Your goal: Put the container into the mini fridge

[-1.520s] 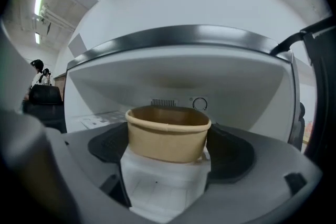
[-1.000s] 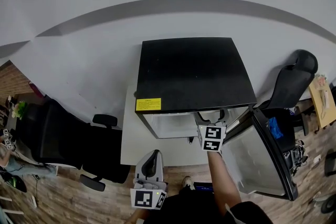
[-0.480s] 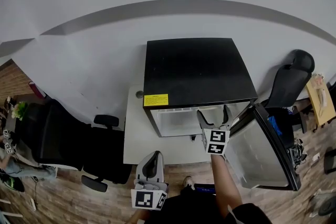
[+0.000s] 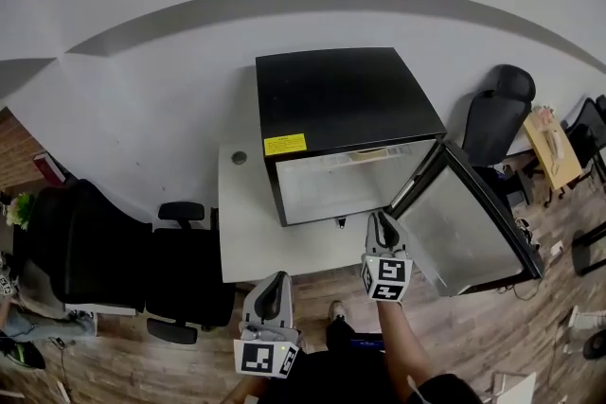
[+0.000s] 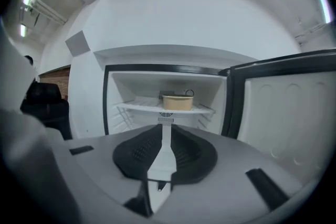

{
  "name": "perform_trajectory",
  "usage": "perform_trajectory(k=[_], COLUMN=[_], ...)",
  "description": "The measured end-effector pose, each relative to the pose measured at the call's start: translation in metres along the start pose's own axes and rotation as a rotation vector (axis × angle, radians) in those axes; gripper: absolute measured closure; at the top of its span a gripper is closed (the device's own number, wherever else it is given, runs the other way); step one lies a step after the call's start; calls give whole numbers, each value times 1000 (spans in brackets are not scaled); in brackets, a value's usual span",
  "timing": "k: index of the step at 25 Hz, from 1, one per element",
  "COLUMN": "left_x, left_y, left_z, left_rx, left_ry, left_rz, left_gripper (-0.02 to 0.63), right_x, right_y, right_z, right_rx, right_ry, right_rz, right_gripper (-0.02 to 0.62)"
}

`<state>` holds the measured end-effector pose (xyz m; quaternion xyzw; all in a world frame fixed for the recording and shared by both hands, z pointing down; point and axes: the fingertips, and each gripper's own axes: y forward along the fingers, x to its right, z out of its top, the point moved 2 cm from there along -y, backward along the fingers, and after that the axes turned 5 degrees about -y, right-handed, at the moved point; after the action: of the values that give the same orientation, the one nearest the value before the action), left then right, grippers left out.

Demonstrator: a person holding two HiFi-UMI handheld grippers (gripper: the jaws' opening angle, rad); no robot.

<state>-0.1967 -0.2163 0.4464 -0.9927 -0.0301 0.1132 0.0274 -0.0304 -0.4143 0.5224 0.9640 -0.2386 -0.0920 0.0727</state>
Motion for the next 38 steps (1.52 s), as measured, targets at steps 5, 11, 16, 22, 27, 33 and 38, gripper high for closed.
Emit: perform_trajectory(k=[5, 11, 16, 22, 27, 33, 38], left_x=[3, 32, 52, 64, 74, 84, 86], left_y=[-28, -47, -53, -50, -50, -51, -46], left_z=[-13, -9, -4, -4, -7, -7, -9], left_rx=[-34, -26, -11, -4, -4, 0, -4], left_ry=[-5, 11, 18, 28, 36, 44, 43], left_rz=[-83, -160, -175, -143, -122, -110, -106], left_gripper=[597, 597, 597, 597, 597, 597, 597], right_x=[-28, -40, -39, -31, -21, -12, -9], right_y=[-63, -140, -196, -228, -231, -230, -225], right_z=[-15, -5, 13, 14, 9, 11, 13], right_rx=[-19, 10, 57, 59, 62, 76, 87], right_ry=[24, 64, 123, 151, 156, 145, 148], right_rz=[-5, 12, 52, 88, 109, 136, 141], right_gripper=[568, 573, 573, 573, 573, 575, 577])
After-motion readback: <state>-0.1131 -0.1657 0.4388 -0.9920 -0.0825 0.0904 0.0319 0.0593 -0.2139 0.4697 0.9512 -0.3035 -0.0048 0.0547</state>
